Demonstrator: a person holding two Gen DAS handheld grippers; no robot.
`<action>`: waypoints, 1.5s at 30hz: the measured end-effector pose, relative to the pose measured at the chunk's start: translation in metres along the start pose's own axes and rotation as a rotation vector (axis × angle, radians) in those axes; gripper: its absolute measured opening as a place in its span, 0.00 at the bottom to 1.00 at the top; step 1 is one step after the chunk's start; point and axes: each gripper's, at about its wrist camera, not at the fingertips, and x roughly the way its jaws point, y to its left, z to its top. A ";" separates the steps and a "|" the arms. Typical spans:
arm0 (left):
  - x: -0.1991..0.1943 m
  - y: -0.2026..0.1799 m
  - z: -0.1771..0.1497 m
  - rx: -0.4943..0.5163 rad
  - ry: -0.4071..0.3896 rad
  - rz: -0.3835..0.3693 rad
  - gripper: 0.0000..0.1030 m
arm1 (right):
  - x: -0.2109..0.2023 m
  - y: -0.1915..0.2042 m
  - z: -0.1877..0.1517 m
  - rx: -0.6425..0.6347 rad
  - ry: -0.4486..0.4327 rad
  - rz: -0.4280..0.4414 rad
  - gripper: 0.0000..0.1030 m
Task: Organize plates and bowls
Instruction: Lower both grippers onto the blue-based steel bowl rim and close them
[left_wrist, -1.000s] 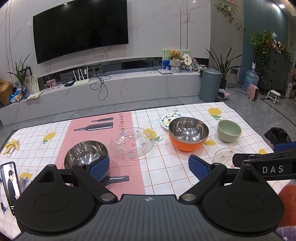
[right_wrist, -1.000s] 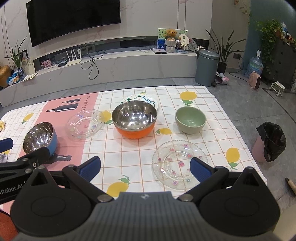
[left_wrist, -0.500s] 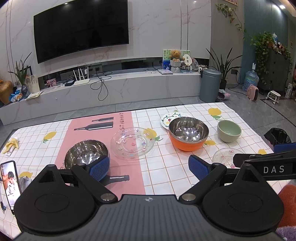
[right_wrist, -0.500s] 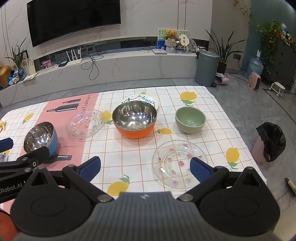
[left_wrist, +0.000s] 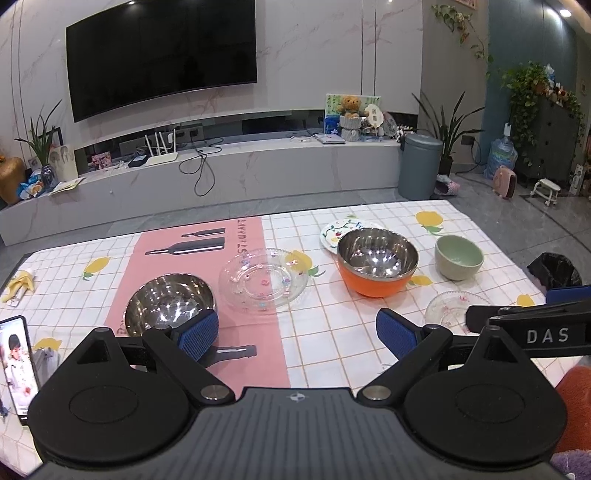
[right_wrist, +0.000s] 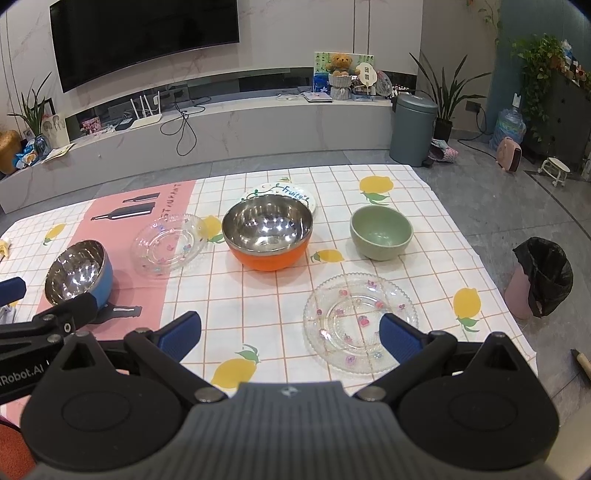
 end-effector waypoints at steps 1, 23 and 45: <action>-0.001 0.000 0.000 -0.004 -0.014 -0.003 1.00 | 0.001 0.001 0.000 0.000 -0.006 0.008 0.98; 0.037 0.110 -0.015 -0.293 -0.068 0.079 0.50 | 0.054 0.087 0.007 -0.132 -0.131 0.267 0.64; 0.110 0.215 -0.039 -0.631 0.059 0.110 0.50 | 0.164 0.188 0.040 -0.092 0.156 0.422 0.39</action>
